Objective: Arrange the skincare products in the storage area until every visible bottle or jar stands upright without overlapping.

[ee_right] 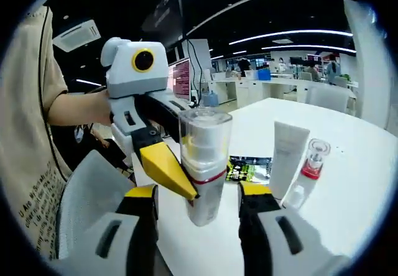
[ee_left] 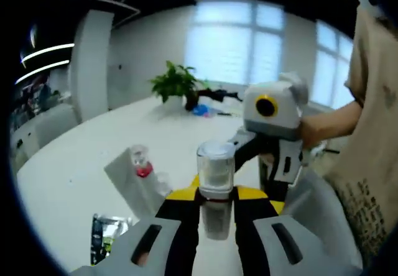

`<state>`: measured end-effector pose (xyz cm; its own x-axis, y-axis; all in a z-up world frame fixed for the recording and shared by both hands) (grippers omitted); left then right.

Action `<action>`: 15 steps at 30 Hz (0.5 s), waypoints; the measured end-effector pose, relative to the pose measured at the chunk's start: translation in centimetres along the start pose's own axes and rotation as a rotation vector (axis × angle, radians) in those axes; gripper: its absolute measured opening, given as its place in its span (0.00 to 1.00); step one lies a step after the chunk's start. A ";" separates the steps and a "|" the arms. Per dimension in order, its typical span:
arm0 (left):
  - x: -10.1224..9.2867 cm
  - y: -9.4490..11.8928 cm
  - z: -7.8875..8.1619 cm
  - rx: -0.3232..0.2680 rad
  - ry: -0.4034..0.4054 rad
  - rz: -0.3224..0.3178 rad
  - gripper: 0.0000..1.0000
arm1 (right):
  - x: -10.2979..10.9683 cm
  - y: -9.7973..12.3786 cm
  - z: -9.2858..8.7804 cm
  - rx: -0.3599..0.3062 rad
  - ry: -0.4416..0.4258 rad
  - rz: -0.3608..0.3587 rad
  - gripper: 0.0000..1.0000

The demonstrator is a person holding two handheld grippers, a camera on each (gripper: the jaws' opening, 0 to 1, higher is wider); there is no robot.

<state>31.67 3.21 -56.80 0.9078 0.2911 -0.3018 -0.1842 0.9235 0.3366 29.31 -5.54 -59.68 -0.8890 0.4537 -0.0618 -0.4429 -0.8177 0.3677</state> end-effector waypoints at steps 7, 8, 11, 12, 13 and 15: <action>2.0 -1.2 -2.3 -0.003 -0.007 0.011 0.16 | 0.2 0.0 -2.1 0.072 -0.025 -0.026 0.64; 2.2 -1.3 -2.5 -0.003 -0.008 0.012 0.16 | 0.2 0.0 -2.3 0.075 -0.032 -0.032 0.64; 3.2 -1.6 -3.2 -0.019 -0.025 0.013 0.17 | -0.2 0.3 -3.0 0.091 -0.056 -0.060 0.66; 3.4 -1.7 -3.5 -0.020 -0.026 0.014 0.17 | -0.3 0.4 -3.3 0.096 -0.060 -0.070 0.68; 3.7 -1.8 -3.7 -0.023 -0.032 0.020 0.17 | -0.4 0.5 -3.5 0.104 -0.069 -0.080 0.70; 4.3 -2.1 -4.2 -0.022 -0.033 0.026 0.16 | -0.6 0.7 -4.0 0.113 -0.087 -0.097 0.72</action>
Point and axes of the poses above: the point that each gripper's makers call its tool centre point, and the gripper's own axes: y roughly backward along the fingers, x roughly to its left, z roughly out of its top, the point moved 7 cm from there along y, roughly backward along the fingers, and after that the axes turned 12 degrees about y, right-handed, at the moved point
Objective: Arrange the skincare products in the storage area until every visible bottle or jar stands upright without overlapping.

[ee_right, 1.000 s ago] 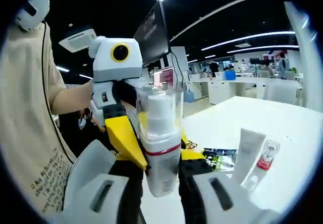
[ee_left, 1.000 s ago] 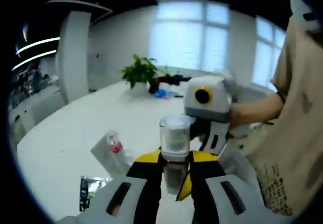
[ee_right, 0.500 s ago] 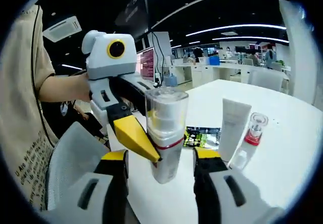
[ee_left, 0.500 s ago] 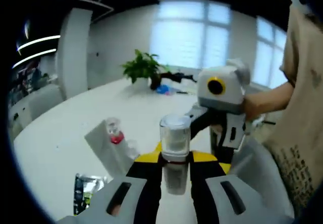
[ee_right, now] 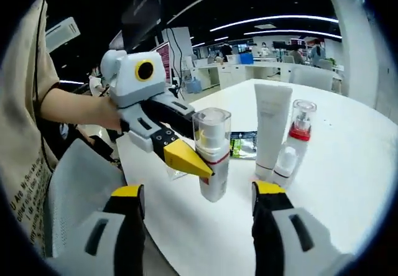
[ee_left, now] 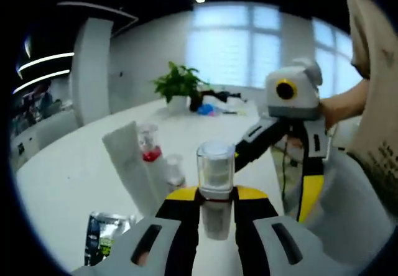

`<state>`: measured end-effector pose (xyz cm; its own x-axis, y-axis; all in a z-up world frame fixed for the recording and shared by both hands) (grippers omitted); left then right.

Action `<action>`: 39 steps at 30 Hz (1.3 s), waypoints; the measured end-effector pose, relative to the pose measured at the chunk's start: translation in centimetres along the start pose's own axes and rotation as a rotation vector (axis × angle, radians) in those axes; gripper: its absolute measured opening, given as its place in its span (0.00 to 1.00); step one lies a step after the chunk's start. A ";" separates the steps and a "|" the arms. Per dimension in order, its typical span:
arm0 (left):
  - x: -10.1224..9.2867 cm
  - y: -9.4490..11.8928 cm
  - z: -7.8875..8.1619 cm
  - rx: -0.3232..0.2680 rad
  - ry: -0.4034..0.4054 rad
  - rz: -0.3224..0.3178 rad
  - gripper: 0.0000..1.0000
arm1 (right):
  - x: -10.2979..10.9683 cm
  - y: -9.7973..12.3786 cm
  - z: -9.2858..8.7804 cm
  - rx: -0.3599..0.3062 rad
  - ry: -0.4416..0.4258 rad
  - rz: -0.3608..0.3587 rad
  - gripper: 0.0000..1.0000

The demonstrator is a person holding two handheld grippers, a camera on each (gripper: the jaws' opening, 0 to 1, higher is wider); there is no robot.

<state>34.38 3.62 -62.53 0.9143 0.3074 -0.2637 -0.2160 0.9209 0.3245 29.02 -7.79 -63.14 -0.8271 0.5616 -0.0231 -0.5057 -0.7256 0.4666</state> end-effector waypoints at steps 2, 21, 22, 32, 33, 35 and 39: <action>0.4 -0.2 -0.3 -0.008 0.004 -0.001 0.16 | -0.1 0.2 -0.4 0.007 -0.011 -0.013 0.74; 3.3 -2.8 -3.1 -0.079 0.010 0.027 0.17 | -0.6 0.6 -2.8 0.056 -0.100 -0.059 0.73; 3.4 -3.0 -3.3 -0.077 0.012 0.032 0.17 | -0.6 0.6 -2.8 0.057 -0.101 -0.060 0.73; 3.6 -3.1 -4.2 -0.047 -0.002 0.041 0.17 | -0.7 0.6 -3.0 0.064 -0.111 -0.061 0.73; 3.6 -3.0 -4.2 -0.047 0.006 0.039 0.17 | -0.7 0.6 -3.0 0.065 -0.112 -0.061 0.73; 3.7 -2.9 -4.3 -0.048 0.010 0.039 0.17 | -0.7 0.5 -3.1 0.066 -0.114 -0.059 0.73; 3.8 -2.8 -4.3 -0.046 0.023 0.034 0.17 | -0.7 0.4 -3.1 0.066 -0.115 -0.056 0.73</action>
Point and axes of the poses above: the point that each gripper's makers call its tool centre point, and the gripper's own axes: y roughly backward along the fingers, x roughly to its left, z roughly out of its top, the point moved 7 cm from there along y, roughly backward along the fingers, and after that the axes turned 12 degrees about y, right-handed, at the moved point
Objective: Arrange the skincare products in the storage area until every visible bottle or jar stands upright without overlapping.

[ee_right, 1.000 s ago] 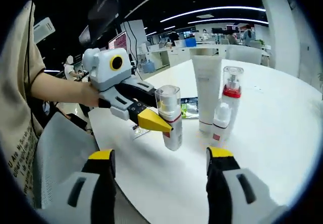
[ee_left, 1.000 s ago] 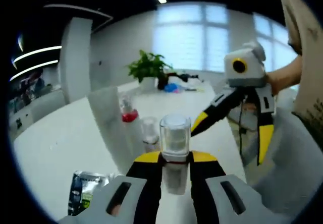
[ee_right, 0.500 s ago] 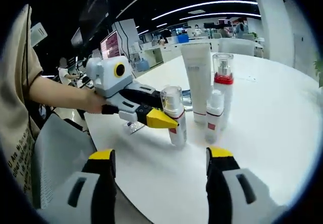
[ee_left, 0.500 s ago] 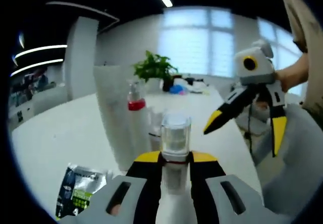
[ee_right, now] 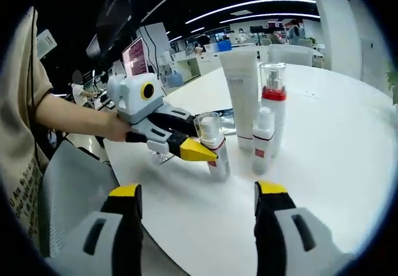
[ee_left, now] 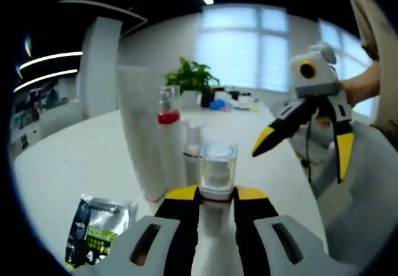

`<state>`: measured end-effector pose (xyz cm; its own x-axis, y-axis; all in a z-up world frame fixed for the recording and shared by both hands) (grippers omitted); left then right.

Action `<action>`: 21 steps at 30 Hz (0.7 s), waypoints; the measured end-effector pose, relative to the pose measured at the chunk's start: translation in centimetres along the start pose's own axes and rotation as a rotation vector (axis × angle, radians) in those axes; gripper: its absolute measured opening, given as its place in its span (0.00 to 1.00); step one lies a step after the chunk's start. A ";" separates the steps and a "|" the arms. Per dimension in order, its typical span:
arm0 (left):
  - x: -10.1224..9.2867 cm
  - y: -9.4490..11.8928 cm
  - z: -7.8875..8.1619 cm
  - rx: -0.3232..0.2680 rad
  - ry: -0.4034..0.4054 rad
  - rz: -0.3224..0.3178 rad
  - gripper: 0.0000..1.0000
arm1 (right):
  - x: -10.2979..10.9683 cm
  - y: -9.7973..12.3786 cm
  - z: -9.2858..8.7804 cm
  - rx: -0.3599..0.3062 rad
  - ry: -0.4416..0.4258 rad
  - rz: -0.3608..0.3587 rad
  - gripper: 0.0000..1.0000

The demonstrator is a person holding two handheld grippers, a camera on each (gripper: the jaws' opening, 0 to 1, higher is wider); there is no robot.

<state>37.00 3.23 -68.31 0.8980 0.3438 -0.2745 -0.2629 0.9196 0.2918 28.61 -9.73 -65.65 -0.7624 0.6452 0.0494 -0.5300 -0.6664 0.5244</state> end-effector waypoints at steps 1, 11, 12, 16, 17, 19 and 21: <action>0.0 0.0 0.0 0.004 -0.003 -0.004 0.17 | 0.0 0.0 0.0 0.001 0.001 0.002 0.73; 0.7 -0.9 0.5 0.036 -0.081 -0.005 0.17 | -0.1 0.3 -0.2 0.001 -0.005 -0.008 0.73; 0.8 -1.0 0.6 0.038 -0.085 -0.004 0.17 | -0.1 0.4 -0.3 0.003 -0.006 -0.010 0.73; 1.2 -1.5 0.8 0.045 -0.099 -0.008 0.17 | -0.2 0.6 -0.5 0.005 -0.013 -0.016 0.73; 1.3 -1.7 0.8 0.045 -0.099 -0.010 0.17 | -0.2 0.6 -0.5 0.005 -0.014 -0.017 0.73; 1.5 -1.9 1.0 0.047 -0.099 -0.014 0.17 | -0.2 0.7 -0.6 0.006 -0.016 -0.019 0.73; 1.6 -2.2 1.1 0.049 -0.100 -0.016 0.17 | -0.3 0.7 -0.6 0.008 -0.017 -0.021 0.73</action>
Point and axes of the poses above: the point that each gripper's makers call its tool centre point, and the gripper's own axes: y roughly backward along the fingers, x roughly to its left, z roughly out of its top, the point moved 7 cm from there along y, roughly backward along the fingers, and after that the axes turned 12 degrees about y, right-handed, at the moved point
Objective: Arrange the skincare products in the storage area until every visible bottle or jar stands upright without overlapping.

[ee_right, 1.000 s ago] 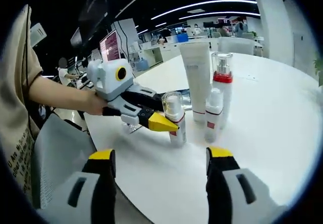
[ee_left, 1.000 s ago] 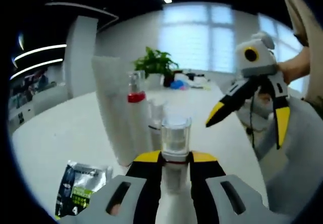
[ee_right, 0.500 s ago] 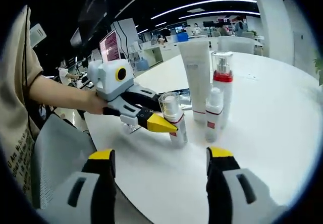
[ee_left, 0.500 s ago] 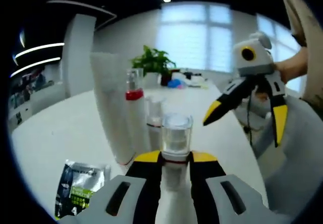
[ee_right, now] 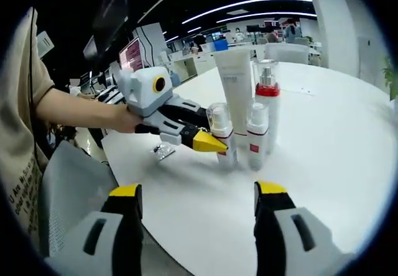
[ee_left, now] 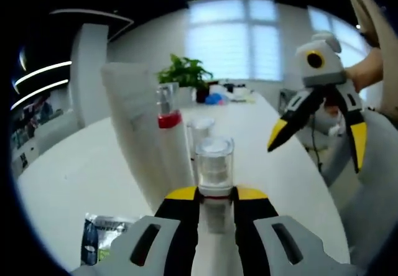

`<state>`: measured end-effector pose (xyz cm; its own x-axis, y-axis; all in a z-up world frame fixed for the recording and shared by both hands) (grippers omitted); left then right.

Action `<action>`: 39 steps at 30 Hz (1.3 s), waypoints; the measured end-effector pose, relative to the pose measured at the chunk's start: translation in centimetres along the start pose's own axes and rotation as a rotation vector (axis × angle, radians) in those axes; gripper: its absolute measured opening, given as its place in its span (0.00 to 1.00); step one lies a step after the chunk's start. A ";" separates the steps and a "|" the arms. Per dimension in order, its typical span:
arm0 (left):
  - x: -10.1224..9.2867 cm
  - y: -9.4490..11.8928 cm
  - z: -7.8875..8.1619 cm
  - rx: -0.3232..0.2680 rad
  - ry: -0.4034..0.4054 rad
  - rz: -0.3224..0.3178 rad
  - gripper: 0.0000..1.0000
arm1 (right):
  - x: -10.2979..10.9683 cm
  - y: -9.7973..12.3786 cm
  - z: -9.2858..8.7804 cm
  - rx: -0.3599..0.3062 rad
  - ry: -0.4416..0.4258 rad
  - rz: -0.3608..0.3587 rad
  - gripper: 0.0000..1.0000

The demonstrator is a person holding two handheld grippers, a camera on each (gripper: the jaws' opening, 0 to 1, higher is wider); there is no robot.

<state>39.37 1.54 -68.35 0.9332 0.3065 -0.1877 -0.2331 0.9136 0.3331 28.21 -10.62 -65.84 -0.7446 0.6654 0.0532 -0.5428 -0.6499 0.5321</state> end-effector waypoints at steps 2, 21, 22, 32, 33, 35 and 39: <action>0.1 -0.3 0.1 0.002 -0.002 -0.003 0.17 | 0.0 0.0 0.0 0.000 -0.001 -0.002 0.73; 1.4 -1.5 0.6 0.021 0.009 -0.020 0.17 | -0.2 0.3 -0.4 0.003 -0.010 -0.011 0.73; 1.4 -1.5 0.6 0.024 0.007 -0.021 0.17 | -0.2 0.3 -0.4 0.003 -0.011 -0.011 0.73; 1.3 -1.3 0.3 0.061 0.051 -0.027 0.22 | -0.1 0.4 -0.2 0.002 -0.004 -0.009 0.74; 1.3 -1.2 0.2 0.062 0.058 -0.027 0.23 | -0.1 0.4 -0.2 0.002 -0.003 -0.009 0.74; 1.2 -1.1 0.1 0.075 0.067 -0.022 0.26 | 0.0 0.5 -0.1 0.002 0.000 -0.009 0.74; 1.1 -0.6 0.2 0.089 0.068 -0.010 0.29 | 0.1 0.7 0.0 -0.002 0.006 -0.008 0.74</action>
<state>40.58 1.24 -68.57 0.9140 0.3175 -0.2525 -0.1956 0.8903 0.4113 27.77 -11.00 -65.42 -0.7424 0.6685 0.0440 -0.5494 -0.6451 0.5311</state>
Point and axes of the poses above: the point that each gripper's makers call its tool centre point, and the gripper's own axes: y roughly backward along the fingers, x roughly to its left, z roughly out of its top, the point moved 7 cm from there along y, roughly backward along the fingers, and after that the axes turned 12 degrees about y, right-handed, at the moved point
